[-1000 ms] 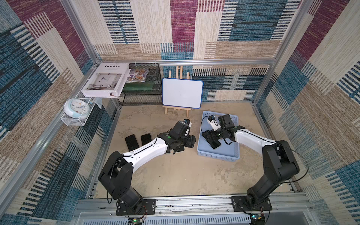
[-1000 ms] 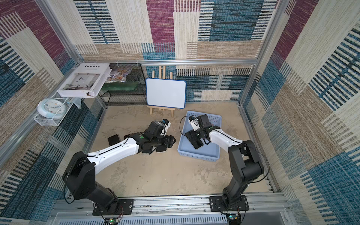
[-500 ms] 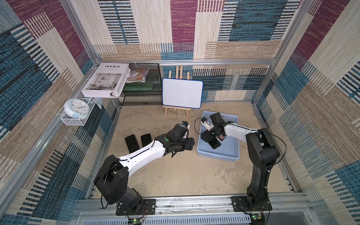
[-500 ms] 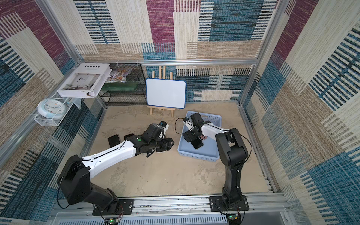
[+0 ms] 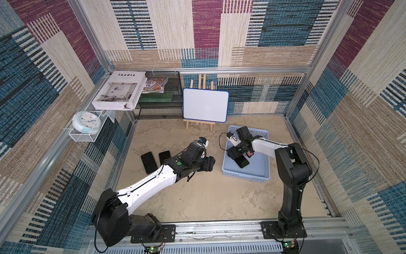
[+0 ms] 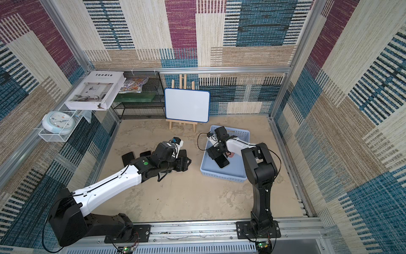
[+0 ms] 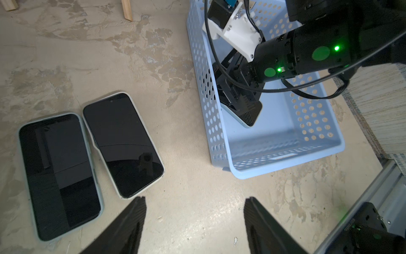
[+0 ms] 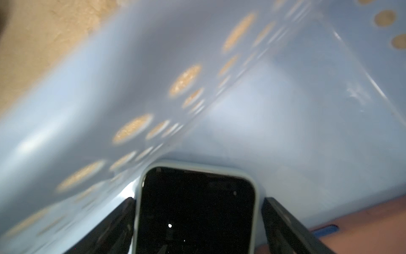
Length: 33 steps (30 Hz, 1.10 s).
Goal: Take the phone out of the storage box
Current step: Pick up the phone from the storage box.
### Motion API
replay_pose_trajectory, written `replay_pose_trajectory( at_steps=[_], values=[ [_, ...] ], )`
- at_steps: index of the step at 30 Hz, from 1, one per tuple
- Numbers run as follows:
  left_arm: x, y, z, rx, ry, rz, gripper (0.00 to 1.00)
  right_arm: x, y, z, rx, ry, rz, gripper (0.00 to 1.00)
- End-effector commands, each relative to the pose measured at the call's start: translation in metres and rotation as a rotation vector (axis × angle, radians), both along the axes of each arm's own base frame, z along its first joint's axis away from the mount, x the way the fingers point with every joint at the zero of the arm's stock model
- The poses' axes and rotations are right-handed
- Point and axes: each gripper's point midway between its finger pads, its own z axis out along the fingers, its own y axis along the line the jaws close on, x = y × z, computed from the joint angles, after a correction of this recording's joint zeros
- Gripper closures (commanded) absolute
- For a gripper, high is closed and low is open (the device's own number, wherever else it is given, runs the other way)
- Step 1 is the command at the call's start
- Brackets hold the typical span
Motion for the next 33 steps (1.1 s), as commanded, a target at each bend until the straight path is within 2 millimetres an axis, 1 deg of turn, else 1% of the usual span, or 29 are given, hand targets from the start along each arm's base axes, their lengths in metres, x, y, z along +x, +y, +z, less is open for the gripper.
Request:
replay_pose_trajectory(
  at_steps=[1,4,8,10,14,17,22,24,27,29,33],
  values=[
    [-0.001,0.006,0.003,0.009,-0.014,0.016,0.25,-0.014,-0.013,-0.009,-0.038,0.055,-0.031,0.17],
    [-0.002,0.007,0.001,0.007,-0.009,0.02,0.25,-0.015,-0.015,-0.005,-0.031,0.048,-0.05,0.24],
    [-0.002,0.007,0.002,0.0,-0.002,0.026,0.25,-0.011,-0.016,0.018,-0.002,-0.008,-0.089,0.32],
    [-0.002,0.007,0.005,-0.003,-0.007,0.028,0.25,-0.009,-0.017,0.036,0.014,-0.048,-0.11,0.34],
    [-0.001,0.004,0.015,-0.021,-0.022,0.02,0.24,-0.007,-0.016,0.083,0.086,-0.151,-0.151,0.34],
    [-0.002,0.001,0.025,-0.048,-0.04,0.002,0.24,-0.013,-0.015,0.119,0.161,-0.218,-0.175,0.34],
    [-0.008,-0.011,0.045,-0.137,-0.082,-0.055,0.24,-0.025,-0.01,0.177,0.311,-0.299,-0.21,0.36],
    [-0.013,-0.02,0.054,-0.204,-0.107,-0.101,0.24,-0.031,-0.003,0.199,0.391,-0.313,-0.216,0.37],
    [-0.02,-0.031,0.065,-0.295,-0.135,-0.157,0.24,-0.041,0.009,0.223,0.484,-0.314,-0.209,0.39],
    [-0.026,-0.036,0.066,-0.326,-0.133,-0.194,0.24,-0.047,0.016,0.235,0.534,-0.304,-0.213,0.39],
    [-0.035,-0.047,0.078,-0.418,-0.149,-0.264,0.24,-0.061,0.04,0.254,0.604,-0.304,-0.176,0.4]
  ],
)
